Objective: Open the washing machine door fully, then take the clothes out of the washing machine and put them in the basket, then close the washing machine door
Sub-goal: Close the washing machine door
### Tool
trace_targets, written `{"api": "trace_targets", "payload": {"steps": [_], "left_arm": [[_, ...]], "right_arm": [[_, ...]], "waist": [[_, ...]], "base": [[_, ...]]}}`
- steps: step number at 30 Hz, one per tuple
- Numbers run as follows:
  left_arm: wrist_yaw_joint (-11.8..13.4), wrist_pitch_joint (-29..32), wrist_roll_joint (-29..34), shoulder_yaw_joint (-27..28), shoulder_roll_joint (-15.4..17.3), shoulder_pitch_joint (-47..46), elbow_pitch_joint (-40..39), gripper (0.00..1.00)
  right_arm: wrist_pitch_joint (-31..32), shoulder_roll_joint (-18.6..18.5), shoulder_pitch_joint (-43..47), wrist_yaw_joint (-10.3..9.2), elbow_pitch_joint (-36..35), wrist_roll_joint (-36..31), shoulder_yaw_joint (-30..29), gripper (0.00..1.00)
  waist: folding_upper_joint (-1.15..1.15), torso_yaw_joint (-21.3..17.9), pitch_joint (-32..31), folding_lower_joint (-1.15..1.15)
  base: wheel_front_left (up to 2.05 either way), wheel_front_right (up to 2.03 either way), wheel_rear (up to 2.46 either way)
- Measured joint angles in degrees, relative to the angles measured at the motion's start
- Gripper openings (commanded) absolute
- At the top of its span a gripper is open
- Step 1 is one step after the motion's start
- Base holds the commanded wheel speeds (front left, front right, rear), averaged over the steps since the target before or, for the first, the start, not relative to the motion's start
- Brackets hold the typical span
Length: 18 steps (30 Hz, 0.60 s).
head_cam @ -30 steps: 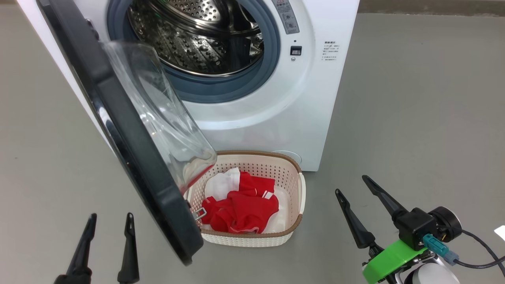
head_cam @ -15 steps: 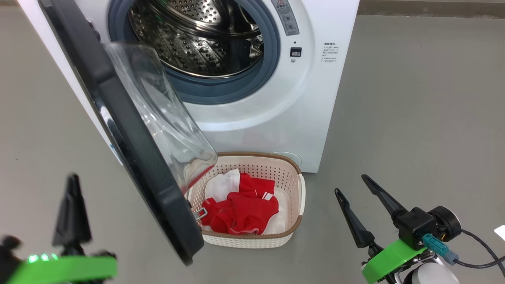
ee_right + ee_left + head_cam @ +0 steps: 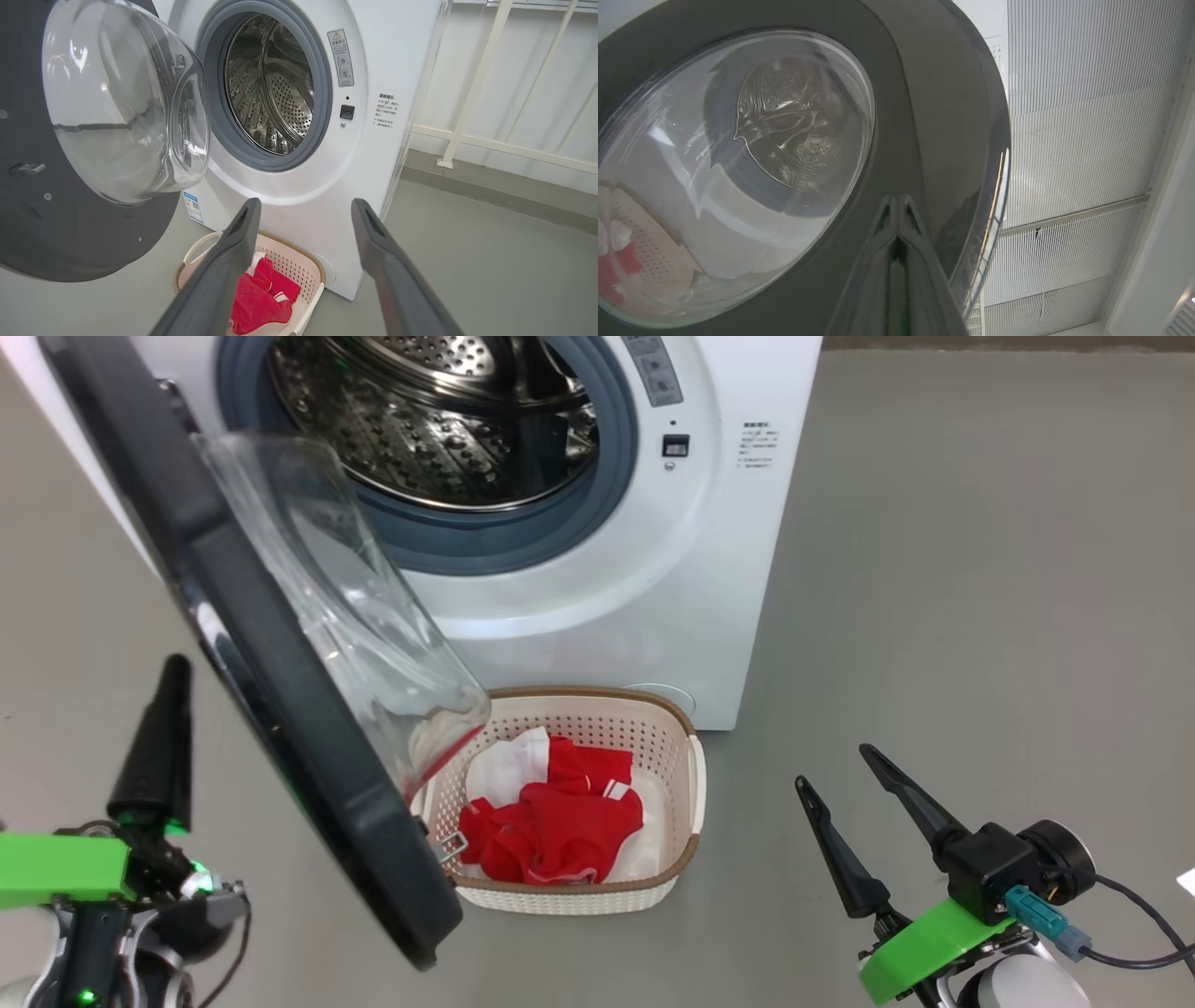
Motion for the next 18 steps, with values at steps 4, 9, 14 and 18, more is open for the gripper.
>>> {"api": "trace_targets", "payload": {"steps": [4, 9, 14, 18], "left_arm": [[2.07, 3.61, -3.88, -0.44, -0.02, 0.02, -2.71, 0.0], [2.94, 5.23, -4.44, -0.65, 0.43, 0.21, -4.35, 0.0], [2.94, 5.49, -4.44, -1.05, 0.47, 0.2, -4.48, 0.0], [2.75, 5.47, -4.54, -1.08, 0.47, -0.13, -4.27, 0.0]], "right_arm": [[0.0, -0.01, -0.03, 0.0, 0.0, 0.0, -0.02, 1.0], [0.0, 0.0, -0.69, 0.0, 0.04, 0.1, 0.13, 1.0], [0.0, 0.03, -1.46, 0.0, -0.07, 0.21, 0.54, 1.0], [0.0, 0.02, -1.46, 0.0, -0.09, 0.37, 0.53, 1.0]], "waist": [[0.0, -0.8, 0.42, -0.01], [0.0, -1.99, 0.92, 0.0], [0.0, -3.77, 1.48, 0.0], [0.0, -5.68, 1.93, 0.0]], "base": [[0.0, 0.0, 0.0], [0.0, 0.0, 0.0], [0.0, 0.0, 0.0], [0.0, 0.0, 0.0]]}}
